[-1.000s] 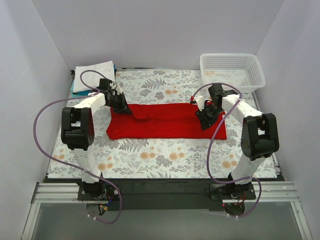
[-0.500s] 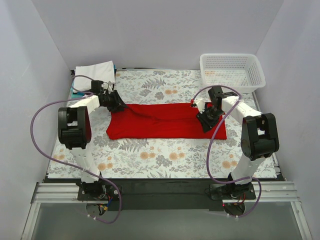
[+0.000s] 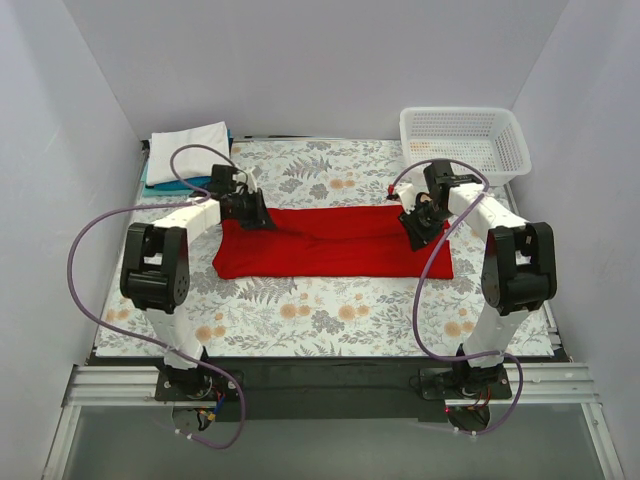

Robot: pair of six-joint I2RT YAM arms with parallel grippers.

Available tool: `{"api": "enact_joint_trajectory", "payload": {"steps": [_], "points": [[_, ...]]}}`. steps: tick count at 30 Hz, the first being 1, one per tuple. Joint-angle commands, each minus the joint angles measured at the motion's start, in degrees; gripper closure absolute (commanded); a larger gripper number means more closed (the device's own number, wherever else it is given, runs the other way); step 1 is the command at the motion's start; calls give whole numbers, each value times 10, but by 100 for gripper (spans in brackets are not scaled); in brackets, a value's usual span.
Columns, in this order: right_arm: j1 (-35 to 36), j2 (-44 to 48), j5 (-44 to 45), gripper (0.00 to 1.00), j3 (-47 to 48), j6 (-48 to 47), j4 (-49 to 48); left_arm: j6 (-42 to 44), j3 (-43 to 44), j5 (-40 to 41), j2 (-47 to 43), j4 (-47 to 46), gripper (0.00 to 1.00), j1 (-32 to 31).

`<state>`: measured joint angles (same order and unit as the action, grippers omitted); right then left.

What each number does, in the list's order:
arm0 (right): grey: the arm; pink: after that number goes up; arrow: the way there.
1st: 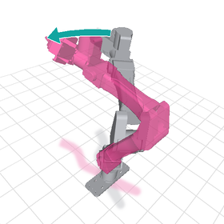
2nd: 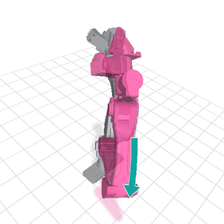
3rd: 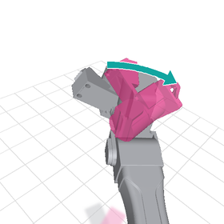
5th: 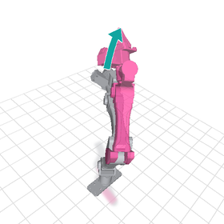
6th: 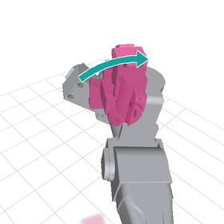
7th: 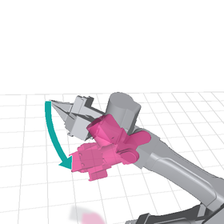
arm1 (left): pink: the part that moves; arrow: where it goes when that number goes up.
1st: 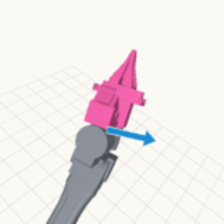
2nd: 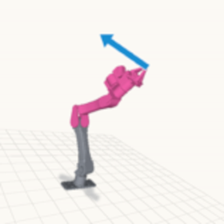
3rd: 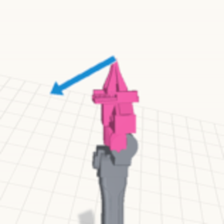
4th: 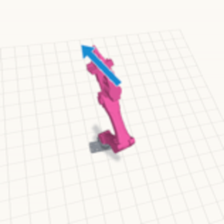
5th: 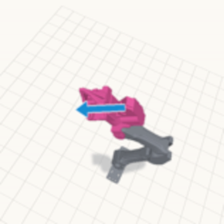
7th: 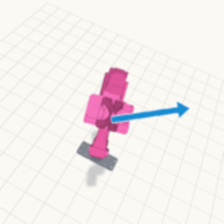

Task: Fold and stack the t-shirts
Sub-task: Fold the tshirt

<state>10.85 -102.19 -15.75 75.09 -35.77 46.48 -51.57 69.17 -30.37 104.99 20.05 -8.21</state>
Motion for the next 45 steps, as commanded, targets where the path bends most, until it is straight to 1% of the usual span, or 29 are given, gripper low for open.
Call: {"api": "enact_joint_trajectory", "payload": {"steps": [1,3,6,7,11,13,16,18,19,20,23,25,28,32,35,38,40,41,42,43,44,45], "points": [[-4,-13,9,70,25,6,3,23,20,33,31,25,100,-25],[-5,-16,10,70,24,6,3,21,49,37,62,24,100,-42],[-7,-15,11,70,17,6,3,17,119,41,109,17,99,-52],[-7,-14,10,70,15,6,3,16,157,41,120,18,99,-52],[-7,-9,10,71,9,6,5,10,226,33,171,26,99,-53],[-7,-6,10,70,13,5,5,12,238,34,184,32,99,-56],[-7,-7,14,71,27,5,5,19,228,48,171,39,98,-56],[-8,-12,18,70,38,4,3,28,194,67,147,38,95,-53],[-7,-20,23,70,46,4,2,31,177,75,116,38,91,-52],[-7,-27,26,70,62,4,1,38,143,93,95,37,89,-52],[-7,-56,40,69,95,9,-9,60,86,115,16,40,83,-52],[-7,-85,50,69,110,12,-9,76,41,134,-15,61,82,-52],[-7,-117,67,69,128,10,-10,84,6,165,-43,102,82,-53],[-7,-134,85,69,110,-1,-19,91,-29,183,-64,106,82,-53],[-7,-127,92,69,74,-7,-30,90,-34,189,-52,106,82,-53],[-6,-107,92,69,36,-12,-35,85,-24,196,-16,105,82,-54],[0,-84,91,69,11,-18,-34,82,0,201,18,103,83,-54],[0,-75,91,70,-17,-20,-34,84,11,207,34,104,83,-54],[6,-65,91,70,-37,-28,-35,86,41,212,48,105,83,-53],[10,-44,94,71,-55,-33,-34,94,58,216,81,110,83,-53],[16,-32,98,71,-95,-40,-33,99,75,219,98,111,83,-53],[30,-20,99,71,-114,-47,-32,104,116,225,114,114,84,-53]]}}
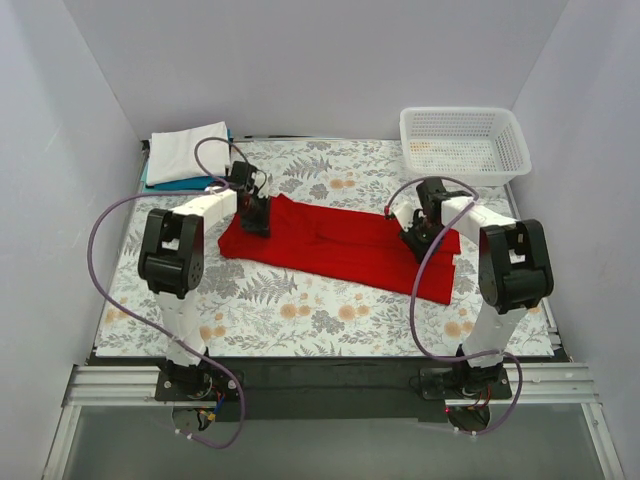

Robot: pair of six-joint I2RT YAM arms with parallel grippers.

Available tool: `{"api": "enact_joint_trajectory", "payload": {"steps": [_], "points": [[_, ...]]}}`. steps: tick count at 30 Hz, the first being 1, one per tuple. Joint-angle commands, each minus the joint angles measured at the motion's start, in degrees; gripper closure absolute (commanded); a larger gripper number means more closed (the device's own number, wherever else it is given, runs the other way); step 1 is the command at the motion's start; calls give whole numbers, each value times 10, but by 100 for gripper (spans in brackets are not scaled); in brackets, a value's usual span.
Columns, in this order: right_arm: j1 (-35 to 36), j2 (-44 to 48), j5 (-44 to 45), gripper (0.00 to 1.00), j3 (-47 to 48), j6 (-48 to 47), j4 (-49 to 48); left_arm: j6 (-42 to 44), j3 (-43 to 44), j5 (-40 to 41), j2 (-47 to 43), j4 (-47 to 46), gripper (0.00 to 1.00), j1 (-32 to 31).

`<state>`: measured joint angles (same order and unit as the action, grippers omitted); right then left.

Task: Fold and stack the t-shirts
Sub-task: Fold the tshirt

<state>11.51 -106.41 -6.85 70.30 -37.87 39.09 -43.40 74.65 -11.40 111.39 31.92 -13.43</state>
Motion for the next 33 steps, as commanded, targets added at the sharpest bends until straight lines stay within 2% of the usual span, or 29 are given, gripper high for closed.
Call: {"api": "enact_joint_trajectory", "payload": {"steps": [1,3,5,6,7,9,10,11,12,13,14,16,18,19,23,28,33], "points": [[33,50,8,71,-82,-28,45,37,82,32,72,4,84,-1],[86,75,-5,71,-122,-32,84,58,132,29,134,14,85,-2],[137,110,-23,71,-140,-30,122,96,230,21,207,27,85,-2],[190,121,-33,71,-141,-27,131,106,273,10,235,38,85,-4],[217,134,-71,70,-136,-13,140,113,399,-3,265,69,85,-4],[266,132,-111,68,-112,15,151,122,551,-39,364,109,85,-4],[307,113,-166,67,-64,28,164,113,621,-57,396,131,85,-4],[320,99,-203,66,-24,45,181,104,717,-70,413,133,83,-5],[330,87,-240,63,34,52,206,89,719,-82,402,119,80,-4],[329,72,-286,62,61,60,213,82,694,-102,378,62,78,-4],[326,68,-296,61,79,72,216,77,589,-108,346,25,76,-4],[313,76,-283,61,102,70,218,66,480,-115,234,-79,69,-4],[288,88,-262,61,105,54,216,57,379,-113,172,-116,66,-4],[276,91,-246,60,101,50,215,53,360,-109,133,-122,66,-3],[229,79,-180,64,57,27,187,35,284,-122,79,-101,65,-4],[199,49,-87,69,13,16,129,22,214,-143,73,-41,68,-7],[207,24,-91,73,-9,23,101,16,172,-146,79,-30,69,-12]]}}
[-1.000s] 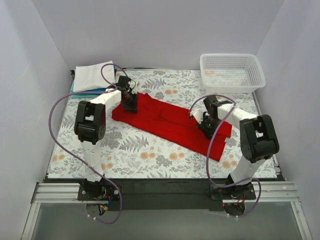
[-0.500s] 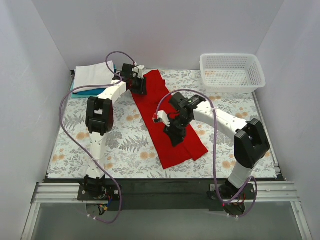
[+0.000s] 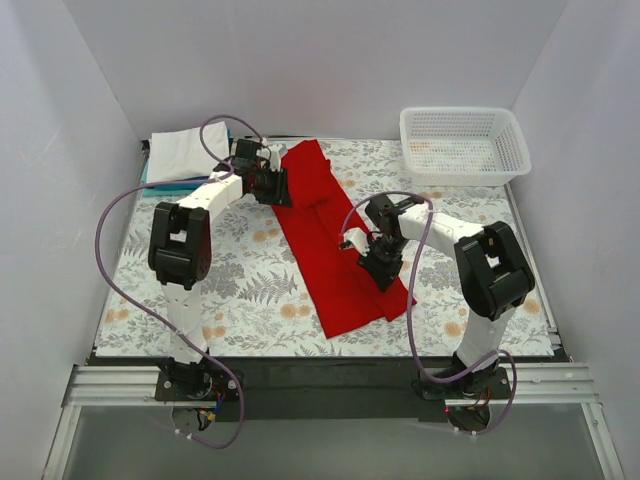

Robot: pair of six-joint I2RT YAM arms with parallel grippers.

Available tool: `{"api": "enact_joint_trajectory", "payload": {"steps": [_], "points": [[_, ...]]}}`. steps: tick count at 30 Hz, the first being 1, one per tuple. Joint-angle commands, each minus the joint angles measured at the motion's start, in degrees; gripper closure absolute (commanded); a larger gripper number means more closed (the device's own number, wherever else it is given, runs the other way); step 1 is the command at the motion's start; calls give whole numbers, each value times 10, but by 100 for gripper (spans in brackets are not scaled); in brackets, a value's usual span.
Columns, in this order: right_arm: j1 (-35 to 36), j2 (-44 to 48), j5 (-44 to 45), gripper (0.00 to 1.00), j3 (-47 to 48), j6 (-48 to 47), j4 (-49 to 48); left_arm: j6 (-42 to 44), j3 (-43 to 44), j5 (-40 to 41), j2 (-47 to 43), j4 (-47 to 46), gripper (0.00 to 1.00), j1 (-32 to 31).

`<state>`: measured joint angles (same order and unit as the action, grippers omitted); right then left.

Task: Fold and stack the t-shirts
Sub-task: Fold the tshirt

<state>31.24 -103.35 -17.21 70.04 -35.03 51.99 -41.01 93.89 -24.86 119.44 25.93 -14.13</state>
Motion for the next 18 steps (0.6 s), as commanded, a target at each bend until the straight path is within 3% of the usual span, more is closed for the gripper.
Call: {"api": "enact_joint_trajectory", "payload": {"steps": [1,9,14,18], "points": [[14,-9,7,73,-10,-4,-30,-6,-23,-5,2,33,69,-6],[115,-29,-79,73,-57,57,-65,22,23,25,89,74,71,-33],[154,-44,-190,65,20,114,-64,37,132,0,149,112,72,-37],[148,12,-221,58,53,131,-65,53,129,-52,112,100,68,-34]]}}
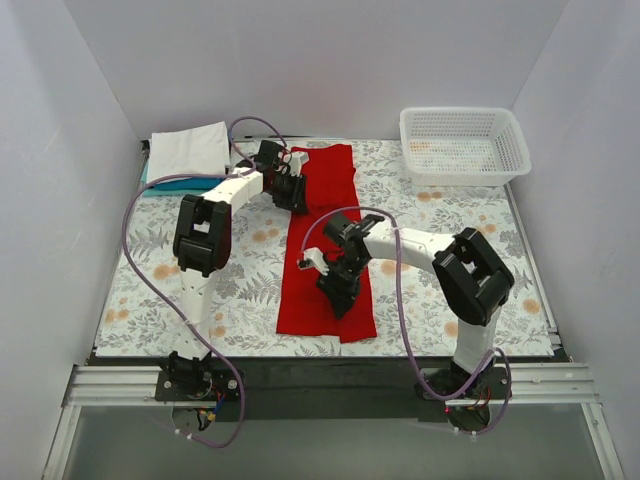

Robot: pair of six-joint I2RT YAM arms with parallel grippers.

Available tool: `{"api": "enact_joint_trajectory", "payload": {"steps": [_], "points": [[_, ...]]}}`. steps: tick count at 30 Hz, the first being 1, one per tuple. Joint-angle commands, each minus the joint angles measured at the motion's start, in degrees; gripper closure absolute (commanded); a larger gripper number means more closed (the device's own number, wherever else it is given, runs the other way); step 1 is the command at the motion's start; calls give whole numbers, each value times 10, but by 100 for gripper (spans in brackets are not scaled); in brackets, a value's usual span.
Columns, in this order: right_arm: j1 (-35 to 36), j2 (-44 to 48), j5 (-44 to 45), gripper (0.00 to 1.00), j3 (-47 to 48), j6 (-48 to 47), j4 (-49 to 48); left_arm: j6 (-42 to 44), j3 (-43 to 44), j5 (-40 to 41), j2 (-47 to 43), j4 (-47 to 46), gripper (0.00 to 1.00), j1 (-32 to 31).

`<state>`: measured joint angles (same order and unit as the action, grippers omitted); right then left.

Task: Fold and stack the t-shirts
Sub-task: Fold the tshirt

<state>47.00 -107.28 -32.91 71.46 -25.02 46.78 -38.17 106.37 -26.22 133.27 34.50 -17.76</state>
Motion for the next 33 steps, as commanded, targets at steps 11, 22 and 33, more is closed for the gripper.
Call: {"api": "enact_joint_trajectory", "payload": {"steps": [11,22,33], "points": [[-66,204,56,57,-17,6,-61,32,-379,-261,-395,-130,64,89],[-264,183,-32,56,-53,66,-45,492,-612,-199,-698,-46,55,-113],[-294,167,-27,56,-70,75,-46,586,-724,-3,-625,-279,68,-390]]}}
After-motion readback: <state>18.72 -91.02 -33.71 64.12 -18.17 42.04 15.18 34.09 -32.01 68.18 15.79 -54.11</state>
